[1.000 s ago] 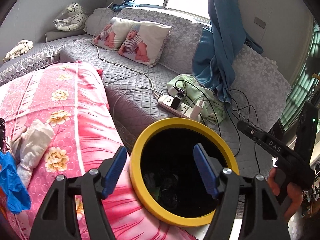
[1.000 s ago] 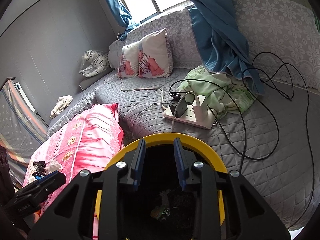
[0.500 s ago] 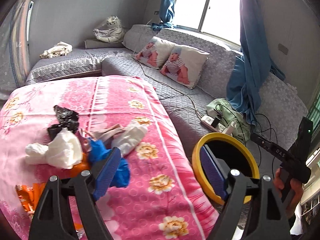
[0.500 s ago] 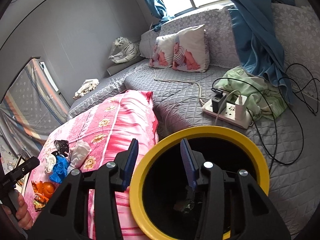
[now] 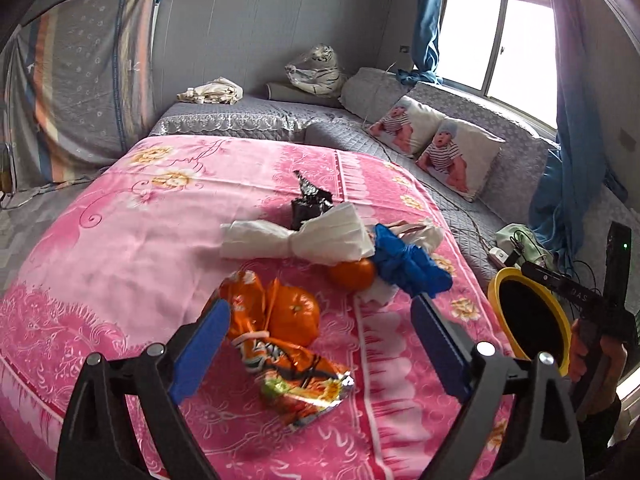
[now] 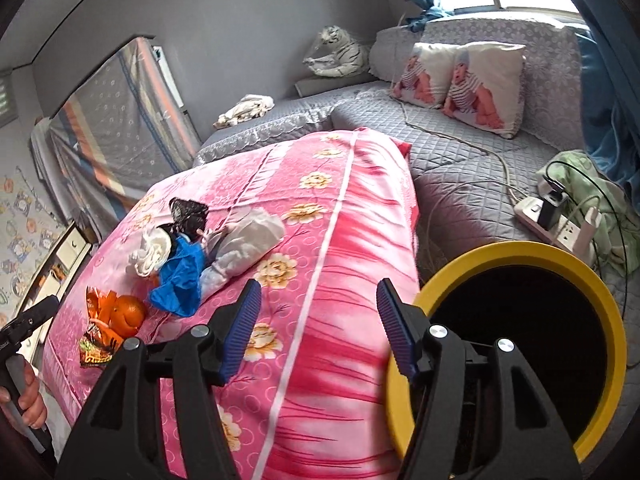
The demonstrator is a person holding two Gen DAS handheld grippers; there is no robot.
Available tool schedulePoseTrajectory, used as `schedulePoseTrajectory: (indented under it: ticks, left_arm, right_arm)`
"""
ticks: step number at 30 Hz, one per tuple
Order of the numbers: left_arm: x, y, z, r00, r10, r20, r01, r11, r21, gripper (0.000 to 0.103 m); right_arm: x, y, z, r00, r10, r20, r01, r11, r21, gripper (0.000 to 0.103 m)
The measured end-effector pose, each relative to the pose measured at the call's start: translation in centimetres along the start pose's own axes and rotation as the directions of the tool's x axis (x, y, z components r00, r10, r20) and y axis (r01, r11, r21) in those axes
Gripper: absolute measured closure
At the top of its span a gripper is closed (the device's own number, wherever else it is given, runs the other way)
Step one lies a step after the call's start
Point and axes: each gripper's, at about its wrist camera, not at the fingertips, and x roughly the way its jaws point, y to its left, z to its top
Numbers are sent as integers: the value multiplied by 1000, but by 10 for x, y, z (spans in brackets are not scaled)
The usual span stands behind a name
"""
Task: Collect trash
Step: 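Move both open tools back toward the trash pile on the bed, then close the left tool on the orange snack bag while the right tool grasps the blue plastic bag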
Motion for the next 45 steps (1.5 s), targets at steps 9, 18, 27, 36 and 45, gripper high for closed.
schedulePoseTrajectory:
  ticks: [9, 18, 27, 36, 45]
  left_arm:
    - [9, 23, -39, 997, -17, -79, 12, 998, -64, 15]
    - [23, 31, -48, 992, -36, -123, 26, 996, -84, 15]
    - [33, 25, -50, 989, -50, -140, 41, 997, -70, 15]
    - [44, 26, -51, 986, -50, -157, 37, 996, -84, 15]
    - [54, 12, -53, 983, -59, -176, 51, 997, -53, 29]
  right_arm:
    - [30, 72, -3, 997, 47, -67, -59, 980, -189, 43]
    - [51, 100, -4, 994, 46, -103, -73, 959, -273, 40]
    - [65, 119, -5, 991, 61, -121, -97, 943, -320, 35]
    - [89, 123, -2, 981, 77, -177, -128, 946, -299, 34]
    - [105, 128, 0, 976, 88, -197, -145, 944, -296, 43]
